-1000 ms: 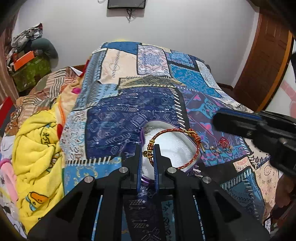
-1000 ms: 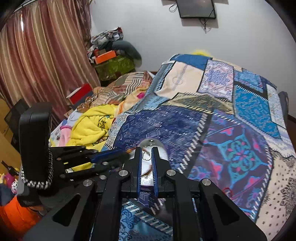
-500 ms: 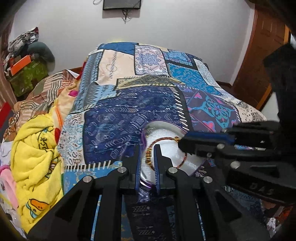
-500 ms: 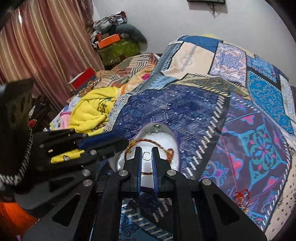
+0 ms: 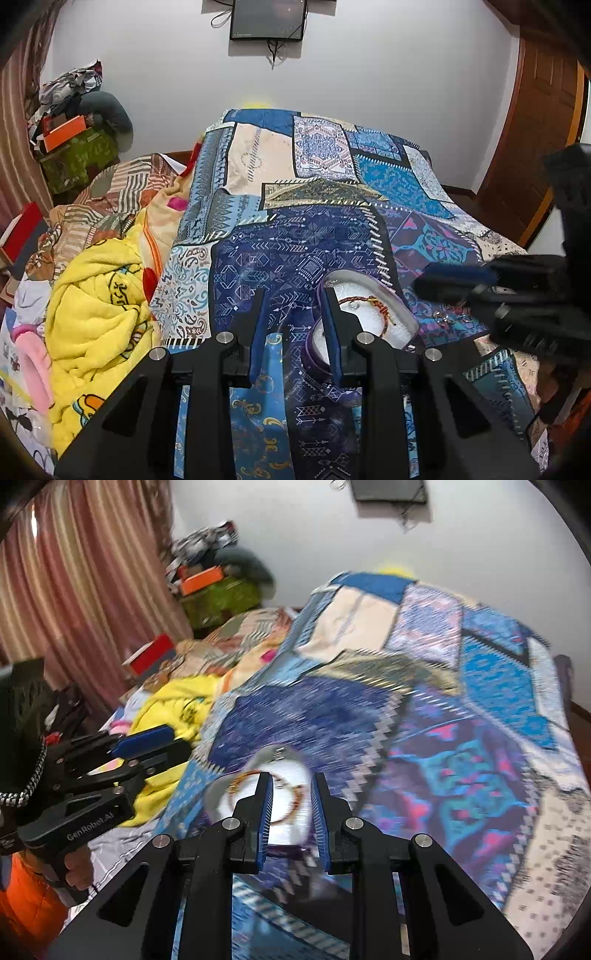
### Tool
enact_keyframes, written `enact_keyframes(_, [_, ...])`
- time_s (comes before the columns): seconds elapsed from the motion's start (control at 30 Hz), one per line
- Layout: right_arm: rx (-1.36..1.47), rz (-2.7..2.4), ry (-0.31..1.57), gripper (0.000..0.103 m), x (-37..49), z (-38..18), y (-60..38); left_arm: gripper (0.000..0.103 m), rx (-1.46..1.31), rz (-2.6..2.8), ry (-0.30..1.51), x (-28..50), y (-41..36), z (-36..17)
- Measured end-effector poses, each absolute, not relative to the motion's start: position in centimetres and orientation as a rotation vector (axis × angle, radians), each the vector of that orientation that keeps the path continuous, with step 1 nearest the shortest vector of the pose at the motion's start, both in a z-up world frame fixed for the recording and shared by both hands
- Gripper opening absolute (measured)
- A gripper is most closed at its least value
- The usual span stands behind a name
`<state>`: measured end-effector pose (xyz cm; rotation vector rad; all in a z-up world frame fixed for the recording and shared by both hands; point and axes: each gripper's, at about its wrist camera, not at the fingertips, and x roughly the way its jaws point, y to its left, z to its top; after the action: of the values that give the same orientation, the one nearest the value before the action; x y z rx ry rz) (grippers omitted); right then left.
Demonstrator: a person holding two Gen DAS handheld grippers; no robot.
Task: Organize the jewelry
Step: 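Move both grippers back to the remaining rings on the quilt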
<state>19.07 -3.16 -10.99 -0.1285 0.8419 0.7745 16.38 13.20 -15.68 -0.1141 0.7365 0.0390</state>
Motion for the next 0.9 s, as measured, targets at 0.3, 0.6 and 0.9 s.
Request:
enact_keyframes(0.3, [-0.093, 0.573, 0.795, 0.02, 19.0, -8.6, -10.7, 0.035, -0.084, -0.032, 0.71, 16.2, 9.4, -14.0])
enact_keyframes(0.6, [-0.058, 0.48, 0.853, 0.02, 18.9, -10.5, -16.5, 0.04, -0.012, -0.143, 0.753, 17.3, 2.4, -14.6])
enact_keyframes(0.9, [-0.06, 0.547, 0.968, 0.02, 19.0, -14.5, -17.7, 0.04, 0.011, -0.238, 0.88, 18.4, -2.7, -18.9])
